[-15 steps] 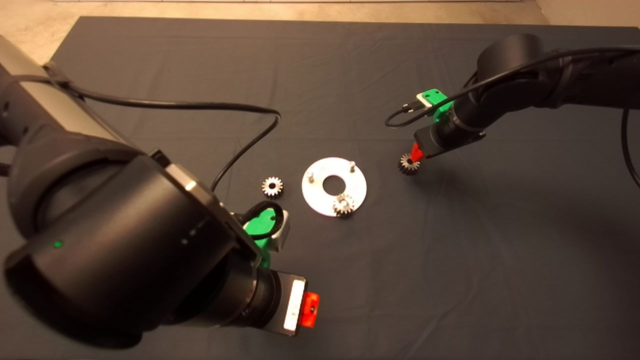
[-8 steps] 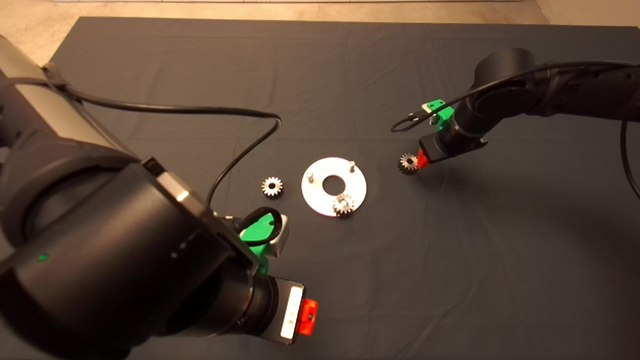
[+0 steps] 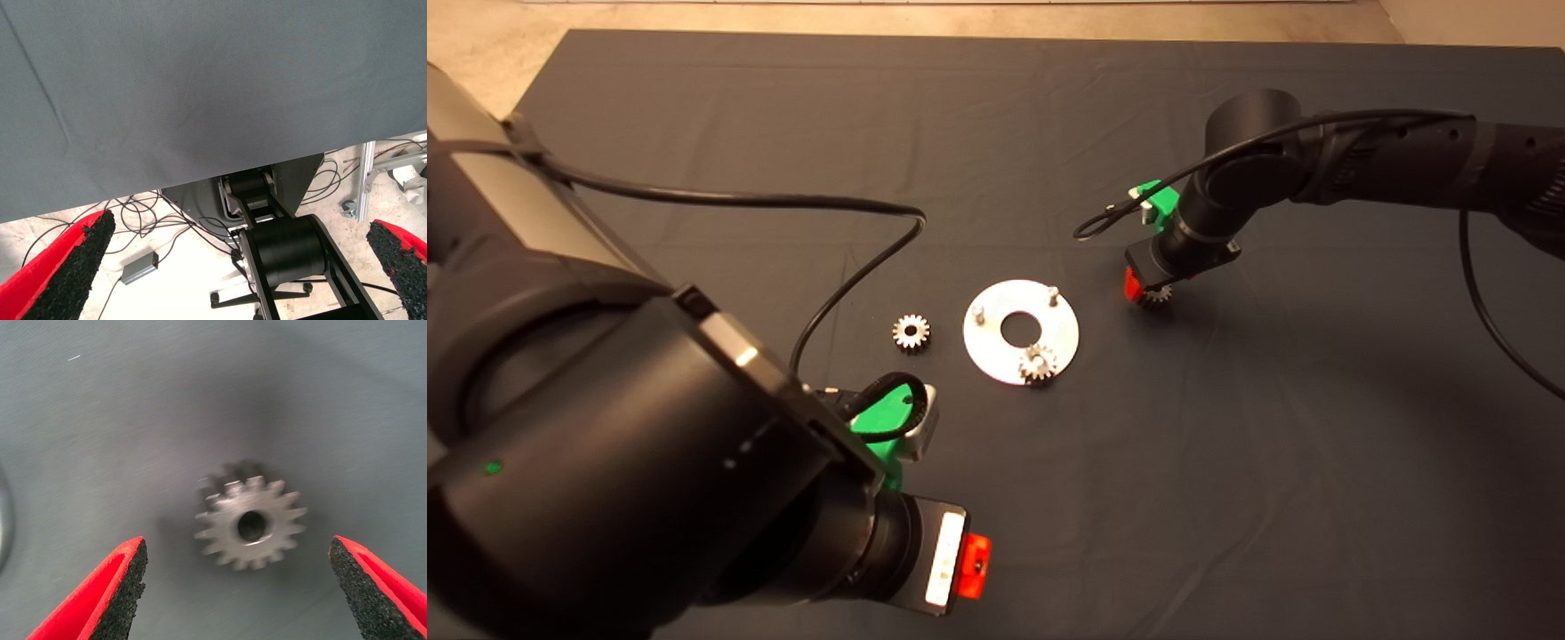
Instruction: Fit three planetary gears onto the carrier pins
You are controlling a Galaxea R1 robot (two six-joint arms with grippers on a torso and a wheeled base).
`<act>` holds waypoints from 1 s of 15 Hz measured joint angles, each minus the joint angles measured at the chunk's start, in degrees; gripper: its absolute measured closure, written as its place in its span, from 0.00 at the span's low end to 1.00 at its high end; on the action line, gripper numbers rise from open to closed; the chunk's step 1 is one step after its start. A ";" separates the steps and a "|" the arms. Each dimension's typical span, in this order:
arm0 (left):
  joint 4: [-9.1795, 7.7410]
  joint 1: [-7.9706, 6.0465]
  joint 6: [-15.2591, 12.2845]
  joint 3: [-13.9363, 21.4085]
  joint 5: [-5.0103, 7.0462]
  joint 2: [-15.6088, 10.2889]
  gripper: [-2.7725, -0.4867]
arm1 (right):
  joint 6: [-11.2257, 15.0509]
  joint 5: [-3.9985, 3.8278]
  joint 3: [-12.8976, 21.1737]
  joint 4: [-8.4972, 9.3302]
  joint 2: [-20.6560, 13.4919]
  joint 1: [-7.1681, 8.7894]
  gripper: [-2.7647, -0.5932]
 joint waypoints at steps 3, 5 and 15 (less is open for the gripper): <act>0.01 0.00 0.00 0.05 0.00 -0.01 0.00 | -0.11 0.00 -0.39 0.46 0.43 0.00 0.34; 0.02 0.00 0.00 0.05 0.02 0.00 0.00 | -0.17 0.00 -0.48 0.59 0.43 0.00 0.34; 0.02 0.00 -0.02 0.09 0.02 0.00 0.00 | -1.22 0.20 -7.17 0.85 1.09 0.00 0.34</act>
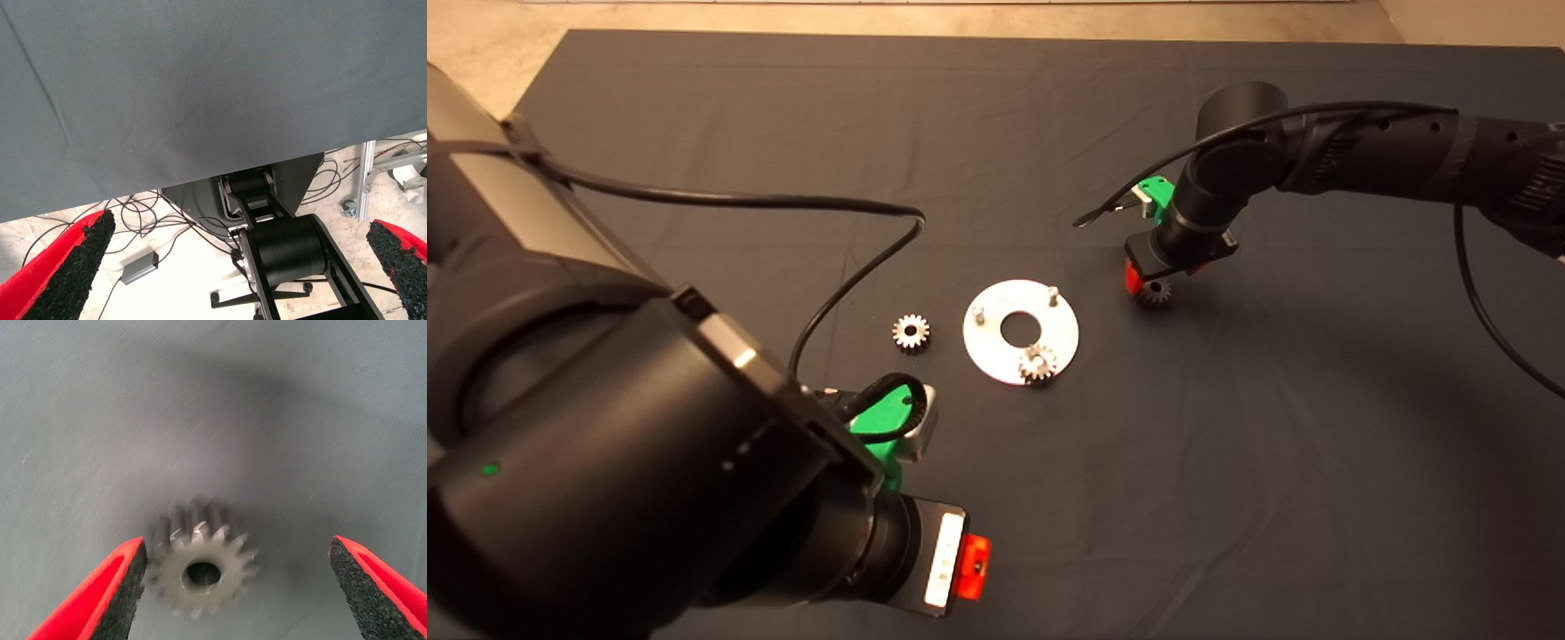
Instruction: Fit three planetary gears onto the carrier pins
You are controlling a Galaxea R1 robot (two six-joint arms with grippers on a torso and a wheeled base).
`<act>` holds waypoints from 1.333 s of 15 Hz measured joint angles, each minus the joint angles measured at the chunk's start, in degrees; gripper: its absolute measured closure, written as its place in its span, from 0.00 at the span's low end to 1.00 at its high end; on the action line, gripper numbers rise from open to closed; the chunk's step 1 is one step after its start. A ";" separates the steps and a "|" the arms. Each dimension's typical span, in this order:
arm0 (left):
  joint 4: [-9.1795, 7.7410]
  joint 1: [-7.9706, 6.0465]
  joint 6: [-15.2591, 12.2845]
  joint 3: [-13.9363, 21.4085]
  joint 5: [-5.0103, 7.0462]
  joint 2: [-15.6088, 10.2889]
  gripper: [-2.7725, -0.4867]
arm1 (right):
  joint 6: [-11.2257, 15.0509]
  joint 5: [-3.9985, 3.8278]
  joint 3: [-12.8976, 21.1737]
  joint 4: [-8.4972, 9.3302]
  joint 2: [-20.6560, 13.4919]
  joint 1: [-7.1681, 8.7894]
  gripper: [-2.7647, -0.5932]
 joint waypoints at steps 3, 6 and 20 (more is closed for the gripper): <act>0.00 0.00 0.01 0.02 0.00 0.00 0.00 | -0.52 0.00 -1.59 0.15 0.50 0.00 0.34; -0.01 0.00 0.00 0.16 0.00 0.00 0.00 | -0.74 -0.03 -2.34 0.42 0.74 0.00 0.34; 0.00 0.00 0.00 0.16 0.00 0.00 0.00 | -0.65 -0.05 -2.53 10.25 0.74 0.16 0.34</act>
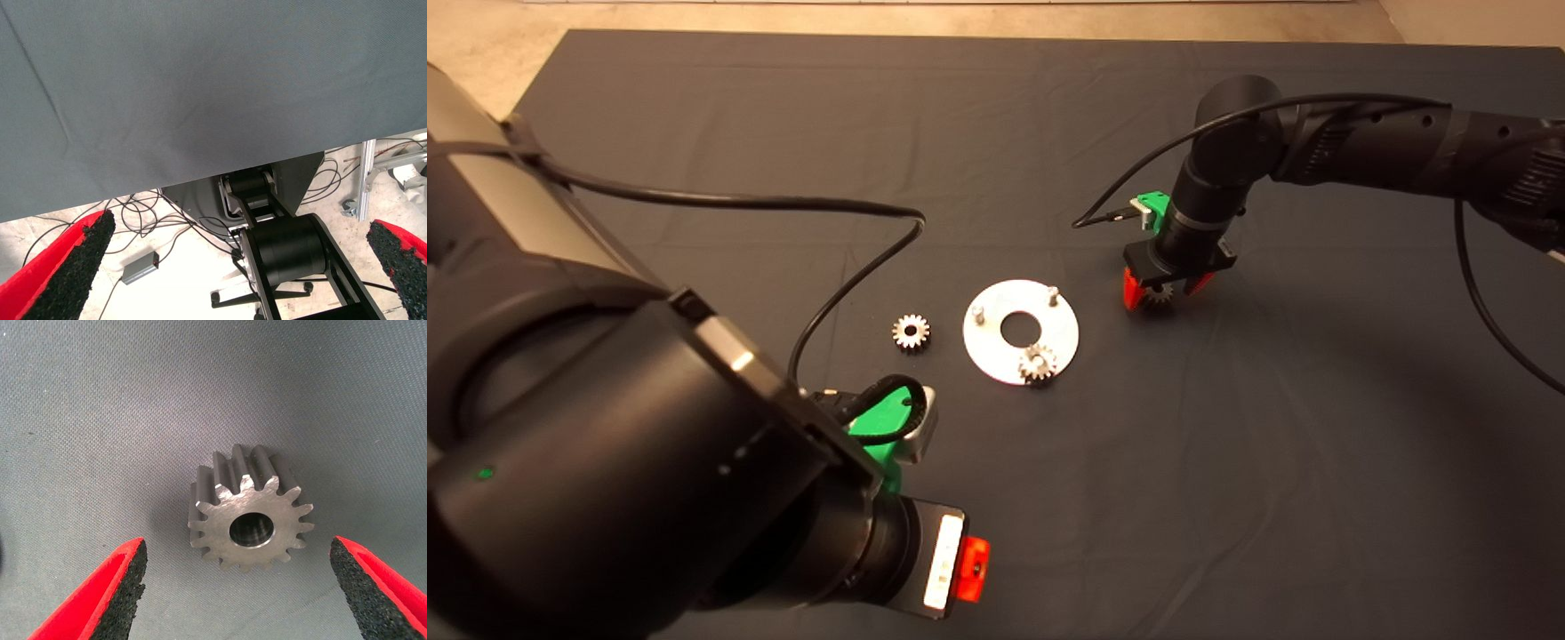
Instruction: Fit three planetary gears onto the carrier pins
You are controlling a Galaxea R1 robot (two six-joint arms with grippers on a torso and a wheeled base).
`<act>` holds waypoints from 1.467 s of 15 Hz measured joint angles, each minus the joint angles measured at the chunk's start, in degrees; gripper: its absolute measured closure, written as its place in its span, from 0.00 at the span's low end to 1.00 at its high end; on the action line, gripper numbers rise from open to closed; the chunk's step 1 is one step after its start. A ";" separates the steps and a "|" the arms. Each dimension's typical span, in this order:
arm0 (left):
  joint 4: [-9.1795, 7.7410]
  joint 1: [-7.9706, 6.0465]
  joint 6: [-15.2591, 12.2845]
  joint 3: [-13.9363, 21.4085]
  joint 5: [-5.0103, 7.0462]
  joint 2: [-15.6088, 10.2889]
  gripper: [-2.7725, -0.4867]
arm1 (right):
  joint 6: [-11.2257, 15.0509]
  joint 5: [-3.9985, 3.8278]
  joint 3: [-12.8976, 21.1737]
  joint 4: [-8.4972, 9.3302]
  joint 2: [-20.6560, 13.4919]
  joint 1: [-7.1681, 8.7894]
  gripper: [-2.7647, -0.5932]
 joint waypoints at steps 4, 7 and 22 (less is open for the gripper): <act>0.00 0.00 0.00 0.02 0.00 0.00 0.00 | 0.00 0.00 0.00 0.28 0.02 0.00 0.35; 0.00 0.00 0.00 0.02 0.00 0.00 0.00 | -0.05 0.00 0.17 0.33 0.02 0.00 0.37; -0.02 0.00 0.00 1.16 0.00 -0.02 0.00 | -2.18 0.00 0.80 -3.21 0.02 -0.02 0.43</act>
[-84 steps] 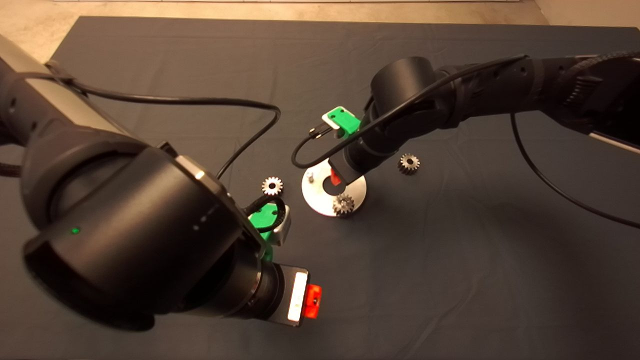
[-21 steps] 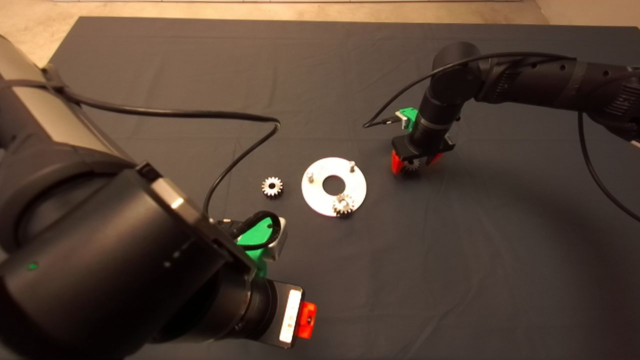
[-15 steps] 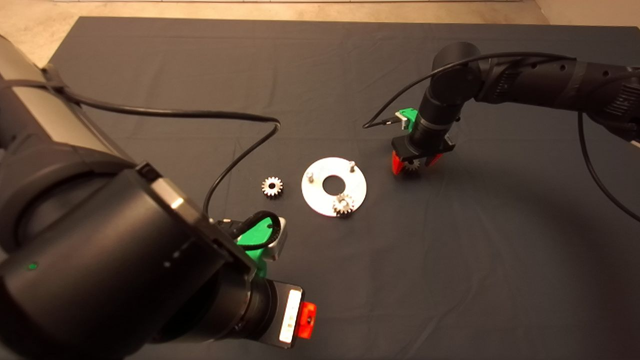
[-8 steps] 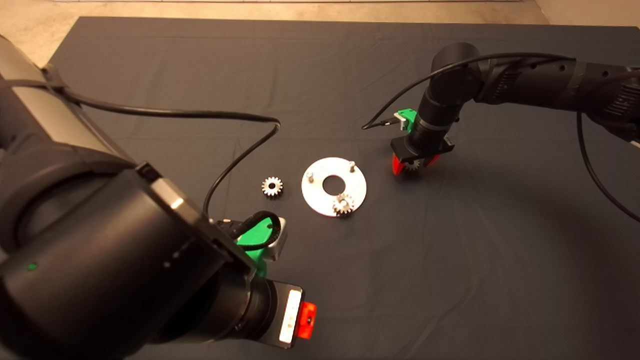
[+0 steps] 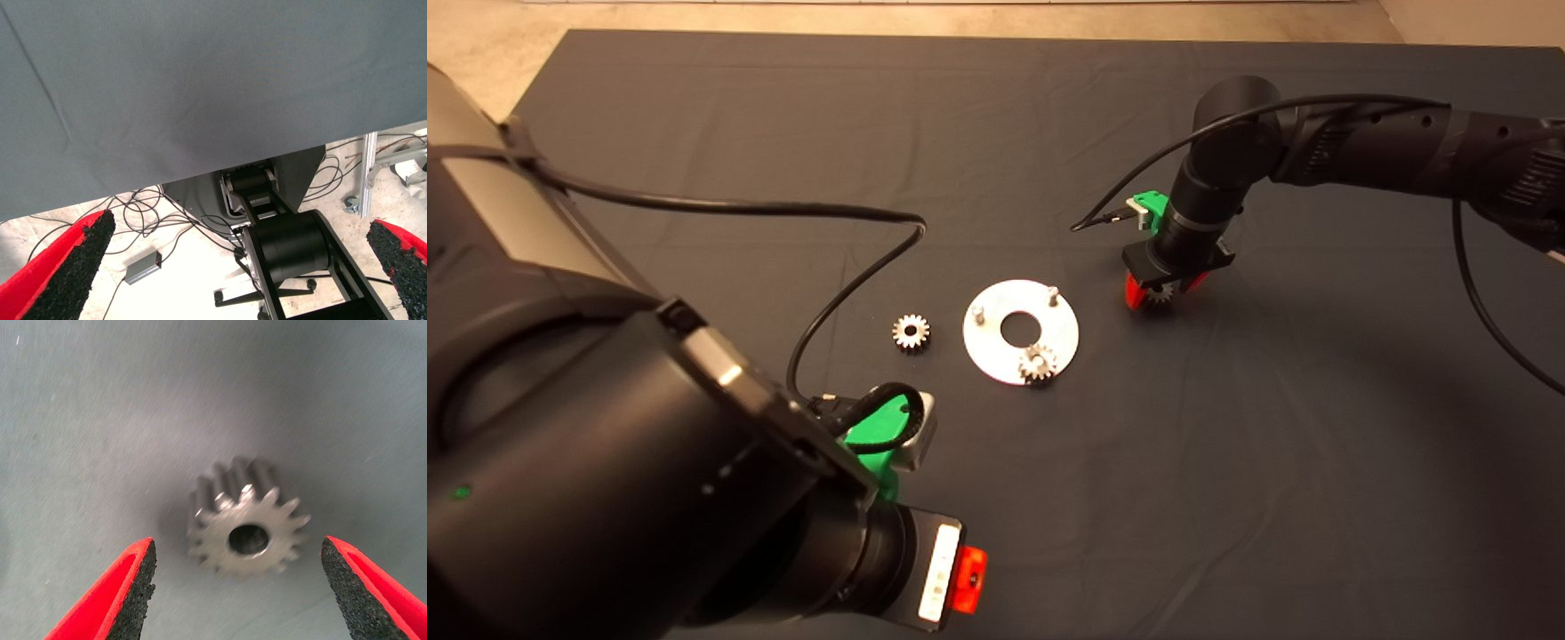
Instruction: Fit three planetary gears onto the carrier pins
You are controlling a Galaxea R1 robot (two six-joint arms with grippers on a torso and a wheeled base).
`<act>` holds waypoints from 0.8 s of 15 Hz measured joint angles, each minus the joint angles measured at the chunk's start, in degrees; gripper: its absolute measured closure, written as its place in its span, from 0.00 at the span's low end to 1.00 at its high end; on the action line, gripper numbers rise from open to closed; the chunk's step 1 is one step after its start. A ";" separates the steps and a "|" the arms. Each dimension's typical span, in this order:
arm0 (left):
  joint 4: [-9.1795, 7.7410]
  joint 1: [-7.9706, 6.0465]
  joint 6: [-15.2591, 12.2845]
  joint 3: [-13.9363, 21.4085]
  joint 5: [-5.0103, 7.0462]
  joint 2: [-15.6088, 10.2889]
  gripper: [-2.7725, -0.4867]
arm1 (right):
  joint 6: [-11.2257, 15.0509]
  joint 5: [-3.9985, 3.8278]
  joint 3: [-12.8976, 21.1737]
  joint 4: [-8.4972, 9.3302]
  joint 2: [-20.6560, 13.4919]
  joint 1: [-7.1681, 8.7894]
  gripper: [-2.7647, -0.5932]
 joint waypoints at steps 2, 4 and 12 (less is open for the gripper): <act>0.00 0.00 0.00 0.16 0.00 0.00 0.00 | -0.43 0.00 0.07 -0.99 0.00 -0.02 0.43; 0.02 0.00 0.00 0.27 0.00 0.00 0.00 | -0.57 0.00 0.16 -1.61 -0.02 -0.20 0.43; -0.12 0.00 -0.25 0.55 0.00 -0.01 0.00 | -0.62 -0.05 1.87 -2.44 -0.51 -1.32 0.55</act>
